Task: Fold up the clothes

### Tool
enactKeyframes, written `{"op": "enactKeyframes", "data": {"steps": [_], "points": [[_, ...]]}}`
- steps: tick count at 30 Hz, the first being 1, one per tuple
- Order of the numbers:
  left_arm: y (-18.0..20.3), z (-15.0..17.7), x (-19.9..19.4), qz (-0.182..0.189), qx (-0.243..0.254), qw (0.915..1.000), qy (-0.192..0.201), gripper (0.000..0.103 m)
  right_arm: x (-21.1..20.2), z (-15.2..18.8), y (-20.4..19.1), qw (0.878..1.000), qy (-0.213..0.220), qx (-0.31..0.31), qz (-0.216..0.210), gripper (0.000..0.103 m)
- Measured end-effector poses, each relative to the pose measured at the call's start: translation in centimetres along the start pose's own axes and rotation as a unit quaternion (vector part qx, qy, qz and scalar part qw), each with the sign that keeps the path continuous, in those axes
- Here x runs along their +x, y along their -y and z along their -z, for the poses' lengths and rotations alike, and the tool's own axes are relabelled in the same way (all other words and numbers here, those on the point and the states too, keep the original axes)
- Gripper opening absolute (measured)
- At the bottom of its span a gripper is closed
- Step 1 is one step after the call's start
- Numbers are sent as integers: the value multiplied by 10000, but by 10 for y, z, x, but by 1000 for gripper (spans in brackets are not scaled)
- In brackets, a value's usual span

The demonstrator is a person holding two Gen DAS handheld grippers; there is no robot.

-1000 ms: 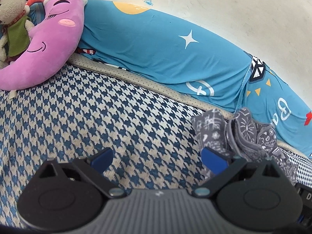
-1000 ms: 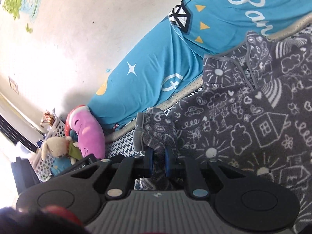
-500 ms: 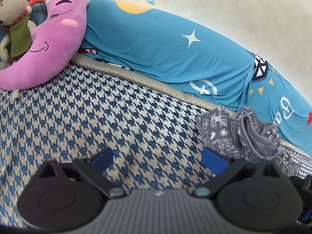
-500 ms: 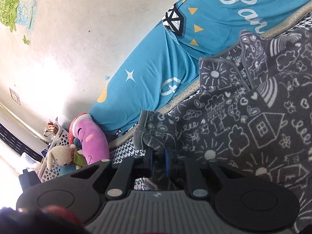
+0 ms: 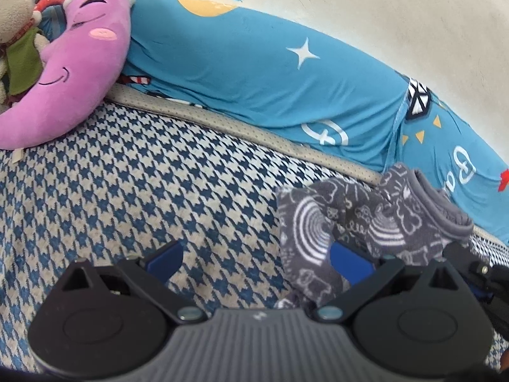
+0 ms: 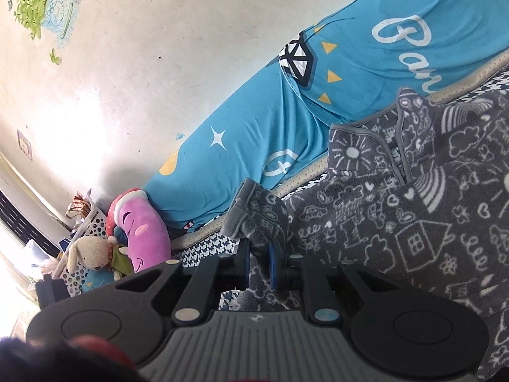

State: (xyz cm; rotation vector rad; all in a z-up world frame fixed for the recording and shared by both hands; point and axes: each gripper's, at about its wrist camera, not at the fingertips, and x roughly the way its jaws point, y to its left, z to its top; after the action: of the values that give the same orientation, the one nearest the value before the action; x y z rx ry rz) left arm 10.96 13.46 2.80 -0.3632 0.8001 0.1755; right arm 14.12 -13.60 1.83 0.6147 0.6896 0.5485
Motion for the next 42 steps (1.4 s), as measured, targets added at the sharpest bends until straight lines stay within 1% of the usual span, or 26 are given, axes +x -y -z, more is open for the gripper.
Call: {"op": "enactKeyframes", "data": {"steps": [3, 5, 8, 10, 12, 14, 16, 18, 20, 22, 24, 26, 30, 33, 35, 37, 38, 42], "points": [[9, 7, 7, 29, 147, 9998, -115, 103, -1, 0, 0, 10000, 4, -21, 18, 14], [17, 12, 9, 92, 339, 9993, -159, 103, -2, -1, 1, 10000, 16, -5, 31, 14], [28, 18, 10, 45, 660, 9977, -118, 103, -4, -2, 2, 10000, 44, 19, 37, 14], [32, 22, 14, -133, 856, 9962, -103, 103, -5, -3, 2, 10000, 57, 16, 32, 14], [29, 23, 24, -547, 997, 9934, -124, 103, -6, -3, 2, 10000, 67, 3, 24, 14], [23, 24, 34, -836, 1040, 9909, -166, 103, -7, -4, 2, 10000, 55, -15, -23, 14], [16, 22, 39, -781, 921, 9924, -212, 103, -7, -3, 0, 9999, 16, -60, -83, 14], [15, 21, 39, -819, 815, 9931, -219, 103, -6, -1, -2, 9998, -43, -130, -148, 14], [10, 16, 37, -769, 517, 9953, -279, 103, -3, 3, -5, 9994, -137, -259, -178, 14], [0, 9, 37, -638, 17, 9971, -413, 103, 2, 8, -9, 9987, -255, -397, -211, 14], [-10, 2, 32, -535, -425, 9968, -411, 103, 8, 14, -13, 9972, -425, -557, -261, 14], [-17, -4, 24, -544, -618, 9962, -285, 103, 14, 21, -17, 9949, -640, -733, -267, 16], [-27, -13, 9, -742, -723, 9946, 40, 103, 27, 37, -26, 9869, -1145, -1095, -308, 20], [-30, -18, 1, -860, -756, 9932, 213, 103, 29, 44, -33, 9820, -1316, -1294, -399, 21], [-28, -20, -2, -903, -689, 9931, 307, 103, 27, 45, -37, 9811, -1324, -1350, -425, 24], [-24, -22, -5, -918, -572, 9933, 415, 103, 25, 43, -38, 9819, -1292, -1326, -391, 25], [-22, -23, -7, -926, -514, 9933, 468, 103, 22, 41, -35, 9831, -1257, -1302, -272, 25], [-5, -18, -9, -711, -228, 9957, 557, 103, 12, 33, -25, 9863, -1116, -1201, 206, 26]]}}
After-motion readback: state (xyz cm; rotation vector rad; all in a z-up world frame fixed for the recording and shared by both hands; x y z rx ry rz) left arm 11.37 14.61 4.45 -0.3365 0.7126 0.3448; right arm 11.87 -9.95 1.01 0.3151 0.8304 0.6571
